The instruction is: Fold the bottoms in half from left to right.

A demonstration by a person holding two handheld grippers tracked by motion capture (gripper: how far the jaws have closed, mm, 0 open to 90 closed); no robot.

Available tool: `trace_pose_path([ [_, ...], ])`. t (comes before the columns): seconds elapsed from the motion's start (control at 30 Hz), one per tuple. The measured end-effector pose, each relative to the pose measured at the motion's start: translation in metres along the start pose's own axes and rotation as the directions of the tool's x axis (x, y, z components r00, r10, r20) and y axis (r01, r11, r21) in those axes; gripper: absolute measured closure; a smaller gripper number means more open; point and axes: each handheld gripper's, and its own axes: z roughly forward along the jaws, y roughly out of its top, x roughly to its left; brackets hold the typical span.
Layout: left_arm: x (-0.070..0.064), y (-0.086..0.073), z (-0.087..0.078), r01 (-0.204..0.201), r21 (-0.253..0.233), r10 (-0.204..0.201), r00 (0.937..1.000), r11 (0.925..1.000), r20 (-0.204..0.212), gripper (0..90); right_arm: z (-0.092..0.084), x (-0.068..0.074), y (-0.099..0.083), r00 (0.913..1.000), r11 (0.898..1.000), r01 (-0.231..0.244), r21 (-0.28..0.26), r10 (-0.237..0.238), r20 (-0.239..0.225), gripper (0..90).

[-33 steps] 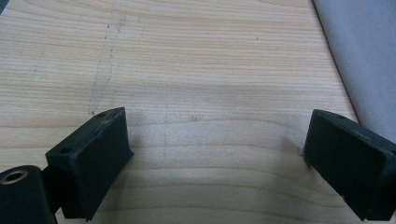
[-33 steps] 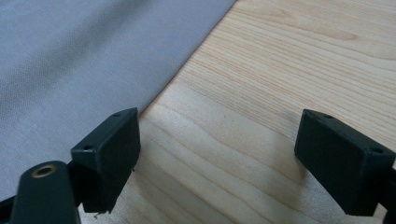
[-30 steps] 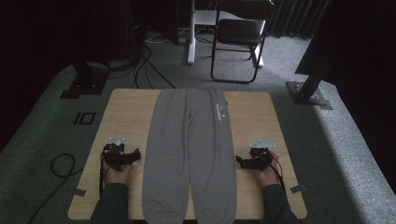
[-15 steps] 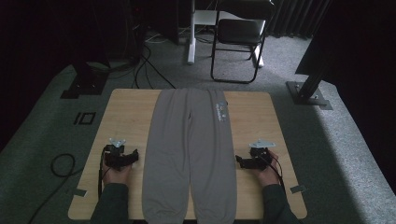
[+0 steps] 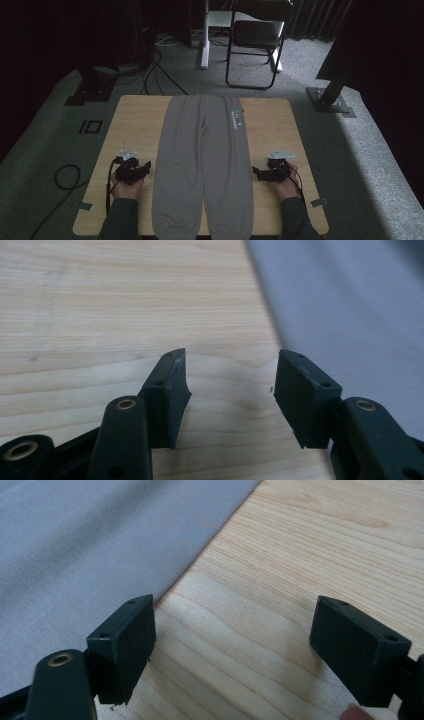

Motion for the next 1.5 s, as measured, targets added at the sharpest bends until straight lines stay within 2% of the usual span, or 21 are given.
trace_pose_path([
  [0.03, 0.000, 0.000, 0.000, 0.000, 0.000, 0.000, 1.0000, 1.0000, 0.000, 47.1, 0.000, 0.000, 0.000, 1.0000, 1.000, 0.000, 0.000, 0.000, 0.000, 18.1],
  [0.07, -0.006, -0.001, 0.000, -0.006, 0.002, 0.006, 0.9996, 1.0000, 0.029, 47.1, 0.000, 0.000, 0.000, 1.0000, 1.000, 0.000, 0.000, 0.000, 0.000, 18.1],
  [0.33, -0.030, -0.003, 0.012, -0.083, 0.042, 0.081, 0.9954, 0.9957, 0.051, 43.3, 0.000, 0.000, 0.000, 1.0000, 1.000, 0.001, 0.000, -0.001, -0.001, 18.1],
  [0.4, -0.035, -0.003, 0.014, -0.123, 0.046, 0.122, 0.9920, 0.9913, 0.033, 42.8, 0.000, 0.000, 0.000, 1.0000, 1.000, 0.002, 0.000, -0.002, -0.002, 18.1],
  [0.47, -0.042, -0.003, 0.016, -0.161, 0.049, 0.162, 0.9868, 0.9856, -0.007, 42.9, 0.000, 0.000, 0.000, 1.0000, 1.000, 0.002, 0.000, -0.002, -0.002, 18.1],
  [0.53, -0.044, -0.003, 0.017, -0.157, 0.044, 0.157, 0.9875, 0.9867, -0.008, 45.4, 0.000, 0.000, 0.000, 1.0000, 1.000, 0.002, 0.000, -0.002, -0.002, 18.1],
  [0.57, -0.044, -0.003, 0.017, -0.166, 0.042, 0.166, 0.9862, 0.9853, 0.002, 48.6, 0.000, 0.000, 0.000, 1.0000, 1.000, 0.002, 0.000, -0.002, -0.002, 18.1],
  [0.63, -0.045, -0.001, 0.016, -0.178, 0.046, 0.176, 0.9837, 0.9830, 0.035, 65.2, 0.000, 0.000, 0.000, 1.0000, 1.000, 0.002, 0.000, -0.002, -0.002, 18.1],
  [0.67, -0.045, 0.000, 0.016, -0.177, 0.054, 0.174, 0.9832, 0.9828, 0.056, 73.5, 0.000, 0.000, 0.000, 1.0000, 1.000, 0.002, 0.000, -0.002, -0.002, 18.1],
  [0.73, -0.043, 0.002, 0.017, -0.149, 0.065, 0.141, 0.9838, 0.9867, 0.111, 87.3, 0.000, 0.000, 0.000, 1.0000, 1.000, 0.002, 0.000, -0.002, -0.002, 18.1],
  [0.77, -0.043, 0.003, 0.018, -0.152, 0.068, 0.142, 0.9815, 0.9860, 0.128, 88.5, 0.000, 0.000, 0.000, 1.0000, 1.000, 0.002, 0.000, -0.002, -0.002, 18.1],
  [0.87, -0.048, 0.008, 0.012, -0.177, 0.026, 0.170, 0.9699, 0.9839, 0.174, 89.0, 0.000, 0.000, 0.000, 1.0000, 1.000, 0.002, 0.000, -0.002, -0.002, 18.1],
  [1.0, -0.063, 0.022, 0.004, -0.196, -0.042, 0.200, 0.9552, 0.9798, 0.218, 89.3, 0.000, 0.000, 0.000, 1.0000, 1.000, 0.002, 0.000, -0.002, -0.002, 18.1],
  [1.13, -0.088, 0.038, 0.003, -0.239, -0.080, 0.252, 0.9334, 0.9678, 0.256, 89.4, 0.000, 0.000, 0.000, 1.0000, 1.000, 0.002, 0.000, -0.002, -0.001, 18.1],
  [1.23, -0.110, 0.051, 0.004, -0.255, -0.107, 0.276, 0.9139, 0.9609, 0.298, 89.6, 0.000, 0.000, 0.000, 1.0000, 1.000, 0.002, 0.000, -0.002, -0.002, 18.1],
  [1.3, -0.127, 0.060, 0.005, -0.264, -0.125, 0.291, 0.8995, 0.9564, 0.326, 89.6, 0.000, 0.000, 0.000, 1.0000, 1.000, 0.002, 0.000, -0.002, -0.001, 18.1],
  [1.4, -0.156, 0.071, 0.005, -0.289, -0.157, 0.328, 0.8687, 0.9443, 0.371, 89.7, 0.000, 0.000, 0.000, 1.0000, 1.000, 0.002, 0.000, -0.002, -0.002, 18.1],
  [1.43, -0.156, 0.071, 0.005, -0.289, -0.157, 0.328, 0.8687, 0.9443, 0.371, 89.7, 0.000, 0.000, 0.000, 1.0000, 1.000, 0.002, 0.000, -0.002, -0.002, 18.1],
  [1.47, -0.176, 0.078, 0.005, -0.284, -0.184, 0.336, 0.8460, 0.9410, 0.414, 89.7, 0.000, 0.000, 0.000, 1.0000, 1.000, 0.002, -0.001, -0.002, -0.001, 18.1],
  [1.5, -0.183, 0.079, 0.004, -0.282, -0.195, 0.341, 0.8364, 0.9392, 0.429, 89.7, 0.000, 0.000, 0.000, 1.0000, 1.000, 0.001, 0.000, -0.001, -0.001, 18.1],
])
